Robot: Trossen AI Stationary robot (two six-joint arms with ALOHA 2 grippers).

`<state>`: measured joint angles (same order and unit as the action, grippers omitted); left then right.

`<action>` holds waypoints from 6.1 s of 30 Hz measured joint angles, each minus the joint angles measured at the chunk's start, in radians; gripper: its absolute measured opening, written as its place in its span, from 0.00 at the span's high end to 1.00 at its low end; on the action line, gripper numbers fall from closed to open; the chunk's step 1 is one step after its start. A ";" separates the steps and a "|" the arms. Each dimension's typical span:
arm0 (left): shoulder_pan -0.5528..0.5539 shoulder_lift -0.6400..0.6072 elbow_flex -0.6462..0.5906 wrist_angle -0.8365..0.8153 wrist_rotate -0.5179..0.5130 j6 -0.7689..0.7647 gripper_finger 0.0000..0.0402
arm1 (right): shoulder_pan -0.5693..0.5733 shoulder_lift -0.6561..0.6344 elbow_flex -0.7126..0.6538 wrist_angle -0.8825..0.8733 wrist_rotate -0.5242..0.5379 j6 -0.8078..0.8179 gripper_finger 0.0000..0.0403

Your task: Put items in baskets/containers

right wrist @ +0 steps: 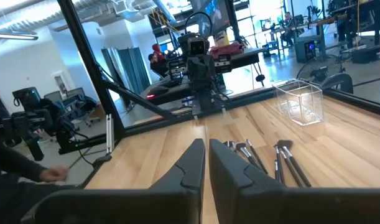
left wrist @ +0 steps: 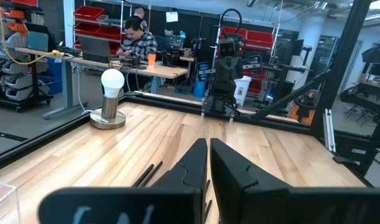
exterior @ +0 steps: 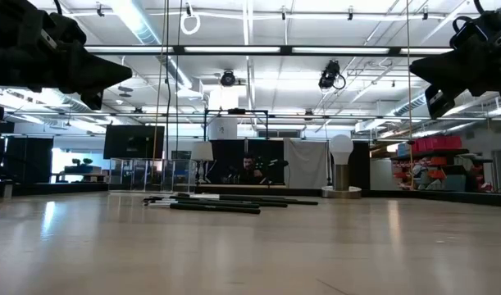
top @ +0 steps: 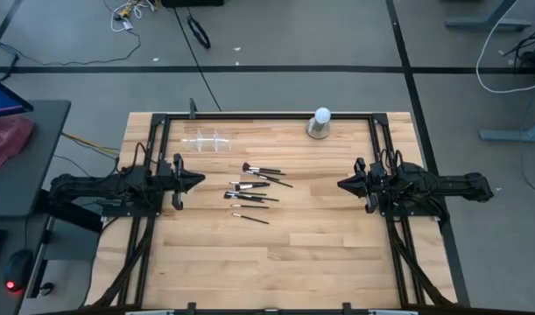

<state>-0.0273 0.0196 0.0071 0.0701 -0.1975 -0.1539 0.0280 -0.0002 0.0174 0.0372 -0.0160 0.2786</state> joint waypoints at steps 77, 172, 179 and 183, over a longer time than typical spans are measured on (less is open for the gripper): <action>0.000 0.000 0.000 0.000 0.000 0.010 0.94 | -0.066 1.747 0.706 0.528 0.055 -0.321 0.64; -0.082 1.050 0.104 1.013 0.109 0.289 0.55 | 0.006 1.896 0.800 1.099 -0.092 -0.344 0.93; -0.084 1.239 0.275 1.049 0.149 0.336 0.41 | 0.006 1.896 0.800 1.098 -0.058 -0.348 0.93; -0.084 1.296 0.329 1.049 0.146 0.349 0.45 | 0.006 1.896 0.800 1.097 -0.044 -0.365 0.93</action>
<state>-0.1116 1.3152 0.3358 1.1194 -0.0517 0.1955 0.0345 1.8961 0.8177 1.1342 -0.0601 -0.0867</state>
